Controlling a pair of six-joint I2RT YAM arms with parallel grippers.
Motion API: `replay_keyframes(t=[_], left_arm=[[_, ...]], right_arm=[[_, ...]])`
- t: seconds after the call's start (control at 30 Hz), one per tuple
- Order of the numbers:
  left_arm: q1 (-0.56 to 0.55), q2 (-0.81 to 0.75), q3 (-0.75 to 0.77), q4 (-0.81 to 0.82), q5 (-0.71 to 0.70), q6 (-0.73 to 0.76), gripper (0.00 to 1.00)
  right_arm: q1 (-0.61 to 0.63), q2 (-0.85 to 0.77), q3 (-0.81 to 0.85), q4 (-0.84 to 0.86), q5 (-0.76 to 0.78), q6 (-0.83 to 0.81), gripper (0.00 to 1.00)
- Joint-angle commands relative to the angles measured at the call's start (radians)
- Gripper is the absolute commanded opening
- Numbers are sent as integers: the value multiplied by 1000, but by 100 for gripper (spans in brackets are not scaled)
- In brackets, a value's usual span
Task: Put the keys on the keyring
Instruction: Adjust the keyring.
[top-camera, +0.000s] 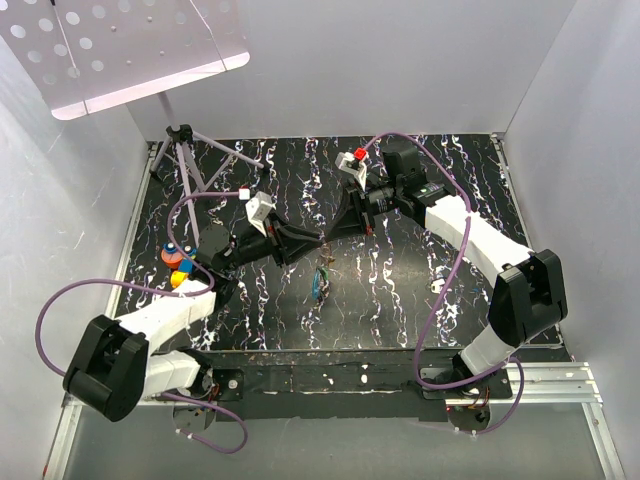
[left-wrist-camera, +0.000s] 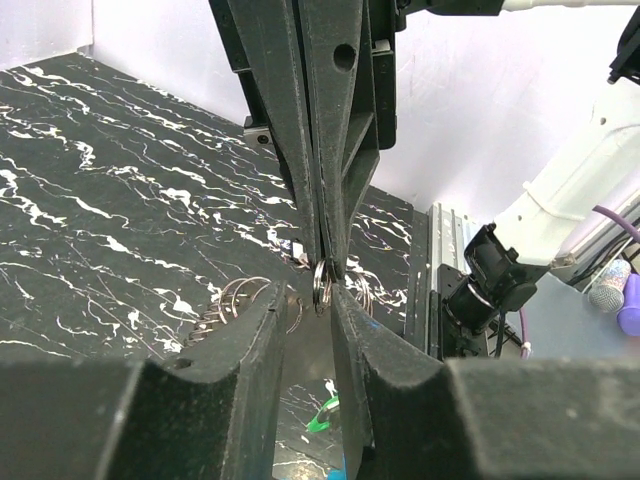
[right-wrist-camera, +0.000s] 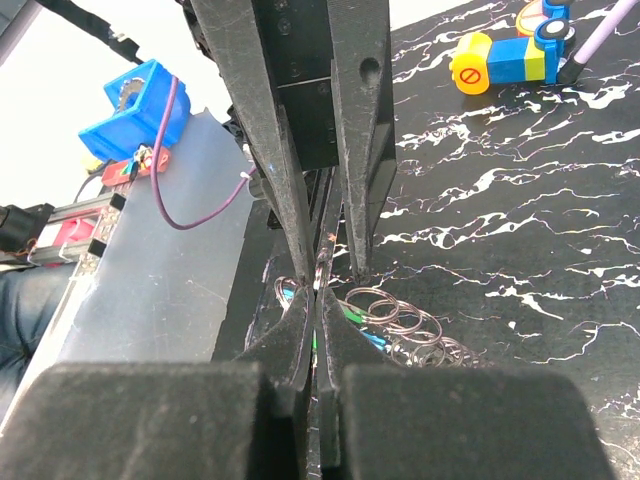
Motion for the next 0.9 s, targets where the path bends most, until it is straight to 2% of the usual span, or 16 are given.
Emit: replay_keyframes(t=[0.0, 0.1, 0.17, 0.3, 0.4, 0.47, 0.53, 0.57, 0.63, 0.73, 0.87], left_arm=[[6, 5, 42, 27, 39, -8, 21], [6, 19, 52, 21, 69, -11, 13], [6, 27, 57, 21, 82, -14, 0], [6, 19, 60, 10, 101, -11, 0], [6, -25, 77, -94, 98, 56, 0], [6, -71, 118, -300, 81, 158, 0], [6, -113, 187, -526, 70, 290, 0], [6, -122, 233, -653, 46, 361, 0], [6, -127, 325, -882, 35, 510, 0], [6, -99, 459, -1153, 30, 651, 0], [0, -10, 653, -1457, 52, 800, 0]], right_arm=[[-4, -48, -4, 45, -44, 16, 1], [-4, -46, -4, 46, -44, 19, 1], [-4, -45, -4, 48, -46, 19, 1], [-4, -45, -7, 48, -43, 18, 1], [-4, -46, -3, 10, -20, -16, 1], [-4, -46, 11, -39, 5, -62, 2], [-4, -46, 43, -142, 39, -170, 17], [-4, -46, 68, -190, 55, -213, 31], [-4, -42, 123, -308, 94, -310, 42], [-4, -26, 230, -464, 144, -436, 48], [-4, -11, 322, -552, 166, -528, 50]])
